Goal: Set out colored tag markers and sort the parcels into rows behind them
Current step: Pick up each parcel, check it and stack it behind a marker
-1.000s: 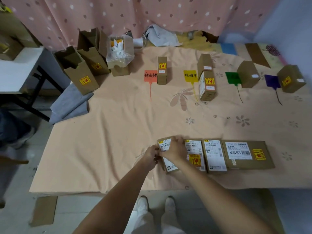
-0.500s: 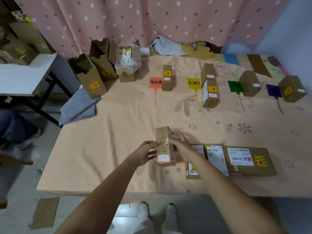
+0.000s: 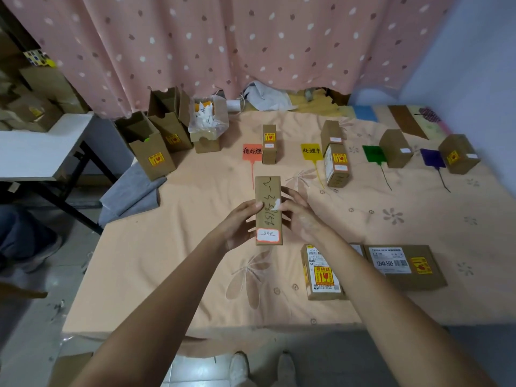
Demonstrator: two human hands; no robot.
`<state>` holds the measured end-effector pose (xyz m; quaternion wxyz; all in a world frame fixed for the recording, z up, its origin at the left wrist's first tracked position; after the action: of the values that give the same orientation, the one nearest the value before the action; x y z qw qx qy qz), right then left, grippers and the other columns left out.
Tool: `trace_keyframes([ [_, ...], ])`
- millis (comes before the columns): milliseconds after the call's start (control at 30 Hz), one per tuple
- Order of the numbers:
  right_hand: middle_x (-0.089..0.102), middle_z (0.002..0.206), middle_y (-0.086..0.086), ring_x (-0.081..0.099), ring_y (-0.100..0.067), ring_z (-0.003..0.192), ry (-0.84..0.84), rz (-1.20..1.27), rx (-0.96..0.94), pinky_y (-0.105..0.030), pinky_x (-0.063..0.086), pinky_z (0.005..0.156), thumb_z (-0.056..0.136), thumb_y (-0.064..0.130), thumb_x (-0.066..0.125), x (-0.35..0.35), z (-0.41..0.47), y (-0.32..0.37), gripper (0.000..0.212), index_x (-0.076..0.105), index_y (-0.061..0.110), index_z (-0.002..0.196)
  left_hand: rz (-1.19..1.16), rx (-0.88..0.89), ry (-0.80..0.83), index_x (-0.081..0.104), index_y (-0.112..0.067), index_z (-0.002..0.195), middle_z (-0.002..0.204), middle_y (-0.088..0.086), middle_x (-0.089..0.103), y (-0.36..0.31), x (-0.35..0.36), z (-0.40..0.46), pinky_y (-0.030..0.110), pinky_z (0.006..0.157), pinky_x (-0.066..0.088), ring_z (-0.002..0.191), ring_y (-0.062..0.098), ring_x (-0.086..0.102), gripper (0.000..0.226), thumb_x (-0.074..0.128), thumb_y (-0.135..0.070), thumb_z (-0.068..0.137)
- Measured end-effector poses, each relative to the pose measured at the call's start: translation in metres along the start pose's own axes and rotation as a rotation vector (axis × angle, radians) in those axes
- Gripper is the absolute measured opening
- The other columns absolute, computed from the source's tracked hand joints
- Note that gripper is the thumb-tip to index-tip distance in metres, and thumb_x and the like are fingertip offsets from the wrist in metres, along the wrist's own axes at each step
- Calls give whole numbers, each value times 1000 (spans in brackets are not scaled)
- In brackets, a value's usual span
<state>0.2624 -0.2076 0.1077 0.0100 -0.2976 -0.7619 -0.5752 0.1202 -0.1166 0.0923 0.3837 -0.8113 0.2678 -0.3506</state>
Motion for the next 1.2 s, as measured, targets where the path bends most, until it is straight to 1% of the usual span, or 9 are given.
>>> trace_keyframes([
  [100,71,106,-2,64,-20,98,-15,6,-3,-34,49,87,68,11,63,2,1,2,68,50,19,135,8,5,-3,54,-14,129,110,-2,65,-6,0,2,26,72,52,93,18,62,75,74,-48,66],
  [267,72,106,-3,67,-20,98,-25,-2,18,-35,48,91,71,23,72,4,3,5,67,52,20,135,-13,21,30,61,-21,119,109,-2,64,-12,-2,6,25,72,51,92,16,61,46,64,-45,79],
  [367,72,110,-3,68,-21,102,-34,-29,53,-36,50,90,65,38,80,4,3,2,76,53,23,134,-16,19,17,59,-18,124,110,-1,63,-14,-5,7,25,72,52,92,16,61,54,65,-46,78],
  [467,73,109,-5,69,-23,99,-33,-42,87,-36,51,85,66,32,80,4,3,-4,72,53,23,132,-46,-4,-15,56,-14,129,111,-1,63,-15,-11,10,27,73,53,93,17,62,63,68,-48,77],
  [567,73,107,-6,71,-23,94,-44,-69,111,-34,53,79,73,23,77,5,5,-10,63,53,20,131,-49,-15,-13,64,-19,119,108,-3,67,-12,-17,13,31,86,49,98,19,60,42,61,-46,87],
  [733,71,112,-12,69,-25,97,-177,-51,123,-34,53,79,84,19,73,-2,18,-20,52,53,13,131,-77,-60,-77,48,-16,135,116,5,67,1,-22,22,33,84,51,102,22,63,74,81,-35,71],
  [933,74,108,-6,70,-24,101,-287,-133,134,-41,53,94,84,25,73,-26,49,-19,33,66,18,116,-80,-43,-97,67,-16,108,91,0,73,2,-5,58,28,72,50,84,17,66,18,64,-19,90],
  [1000,75,97,-4,70,-19,91,-317,-168,146,-33,55,83,89,25,69,-34,69,-12,18,69,19,106,-103,-41,-135,68,-14,106,96,4,72,-1,0,82,30,77,49,87,19,65,18,63,-20,90],
  [1200,72,85,-2,69,-10,69,-339,-270,218,-20,53,56,91,20,66,-66,145,-3,32,68,4,118,-68,-21,-285,69,-11,109,101,8,71,-7,-4,162,23,74,51,82,13,68,20,63,-16,90],
])
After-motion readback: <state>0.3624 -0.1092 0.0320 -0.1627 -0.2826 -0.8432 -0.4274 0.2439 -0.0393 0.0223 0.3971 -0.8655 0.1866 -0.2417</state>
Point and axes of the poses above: each hand's wrist, its own z-axis towards the middle knuckle, its own x-axis out of the palm, y = z × x, the point moved 2 cm from there along z, towards the middle knuckle
